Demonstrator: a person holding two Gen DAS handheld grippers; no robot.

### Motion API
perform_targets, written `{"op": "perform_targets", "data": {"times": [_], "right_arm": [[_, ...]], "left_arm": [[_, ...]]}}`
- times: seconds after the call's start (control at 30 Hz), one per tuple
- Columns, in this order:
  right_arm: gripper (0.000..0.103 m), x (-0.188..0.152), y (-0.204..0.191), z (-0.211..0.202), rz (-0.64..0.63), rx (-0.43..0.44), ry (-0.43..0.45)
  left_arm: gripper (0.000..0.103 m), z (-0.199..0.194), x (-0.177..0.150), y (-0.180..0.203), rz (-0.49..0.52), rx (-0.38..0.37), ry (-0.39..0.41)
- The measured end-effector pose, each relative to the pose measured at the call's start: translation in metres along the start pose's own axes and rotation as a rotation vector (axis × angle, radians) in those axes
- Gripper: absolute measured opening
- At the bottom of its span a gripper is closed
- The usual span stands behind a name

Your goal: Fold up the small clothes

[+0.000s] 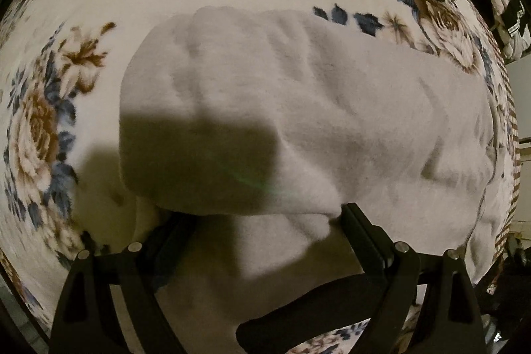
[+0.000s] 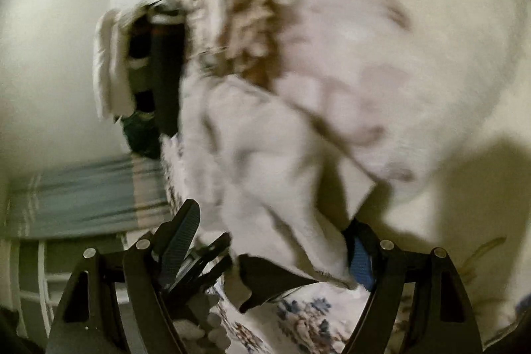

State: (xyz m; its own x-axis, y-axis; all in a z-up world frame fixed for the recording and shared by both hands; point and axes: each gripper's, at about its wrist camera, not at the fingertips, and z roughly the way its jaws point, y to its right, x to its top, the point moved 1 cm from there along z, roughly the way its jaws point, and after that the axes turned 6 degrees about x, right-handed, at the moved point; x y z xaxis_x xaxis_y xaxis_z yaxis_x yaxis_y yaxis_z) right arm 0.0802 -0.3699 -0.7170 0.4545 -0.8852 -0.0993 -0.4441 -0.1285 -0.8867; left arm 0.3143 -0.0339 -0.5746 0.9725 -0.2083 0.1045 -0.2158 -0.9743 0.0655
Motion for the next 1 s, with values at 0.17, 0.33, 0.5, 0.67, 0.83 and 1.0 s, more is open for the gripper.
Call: {"op": "perform_targets", "data": {"times": [0.17, 0.33, 0.5, 0.67, 0.83, 1.0], "right_arm": [[0.083, 0.013, -0.036, -0.019, -0.200, -0.252, -0.030], [0.083, 0.060, -0.064, -0.032, -0.241, -0.313, -0.068], [0.083, 0.083, -0.115, -0.029, -0.300, -0.354, -0.214], [0.083, 0.096, -0.166, -0.012, -0.436, -0.442, -0.346], [0.083, 0.128, -0.179, 0.003, -0.485, -0.459, -0.439], [0.083, 0.167, -0.167, 0.019, -0.533, -0.451, -0.550]], "left_arm": [[0.090, -0.008, 0.000, 0.011, -0.014, 0.018, 0.016], [0.090, -0.046, -0.014, 0.018, -0.022, 0.043, 0.097], [0.090, -0.068, -0.052, 0.047, -0.111, -0.058, 0.069], [0.090, -0.077, -0.078, 0.104, -0.090, -0.094, 0.078], [0.090, -0.086, -0.086, 0.188, 0.186, 0.199, 0.265], [0.090, -0.067, -0.098, 0.264, 0.376, 0.533, 0.393]]}}
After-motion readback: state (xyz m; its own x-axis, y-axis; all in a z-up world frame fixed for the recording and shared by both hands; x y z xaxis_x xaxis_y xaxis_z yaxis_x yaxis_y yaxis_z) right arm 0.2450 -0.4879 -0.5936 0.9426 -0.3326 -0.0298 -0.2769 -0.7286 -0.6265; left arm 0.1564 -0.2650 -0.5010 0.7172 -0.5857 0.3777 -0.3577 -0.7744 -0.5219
